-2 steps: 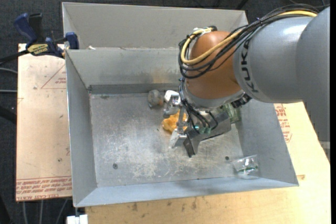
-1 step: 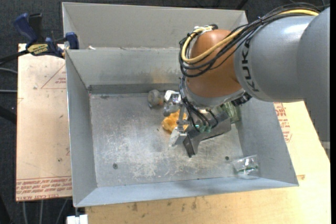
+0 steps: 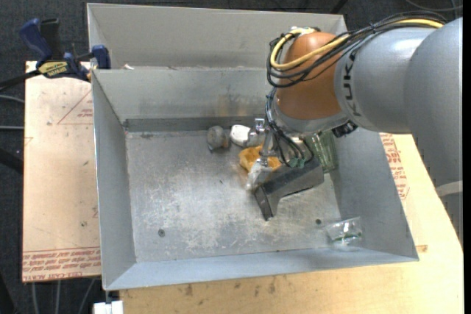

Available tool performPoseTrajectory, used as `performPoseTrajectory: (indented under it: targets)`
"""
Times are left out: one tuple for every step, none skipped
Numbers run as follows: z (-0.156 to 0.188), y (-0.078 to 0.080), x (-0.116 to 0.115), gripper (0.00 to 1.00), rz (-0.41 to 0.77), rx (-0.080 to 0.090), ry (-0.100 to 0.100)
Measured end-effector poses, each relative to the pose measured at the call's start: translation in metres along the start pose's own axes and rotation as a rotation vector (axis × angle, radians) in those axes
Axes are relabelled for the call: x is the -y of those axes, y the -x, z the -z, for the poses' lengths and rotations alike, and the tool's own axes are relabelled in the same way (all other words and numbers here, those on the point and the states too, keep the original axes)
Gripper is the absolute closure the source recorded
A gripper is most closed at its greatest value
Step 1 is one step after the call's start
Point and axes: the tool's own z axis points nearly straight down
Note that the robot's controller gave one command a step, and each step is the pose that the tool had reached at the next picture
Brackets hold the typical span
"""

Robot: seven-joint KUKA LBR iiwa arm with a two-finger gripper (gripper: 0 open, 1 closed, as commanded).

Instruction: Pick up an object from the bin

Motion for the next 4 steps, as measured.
performPoseTrajectory:
  targets:
    - [0.0, 0.0, 0.0, 1.0, 0.0, 0.0, 0.0]
    - [0.041, -0.005, 0.011, 1.0, 0.039, -0.002, -0.01]
    - [0.05, -0.006, 0.018, 1.0, -0.038, 0.013, -0.01]
    - [0.195, 0.024, 0.019, 1.0, 0.089, 0.006, -0.012]
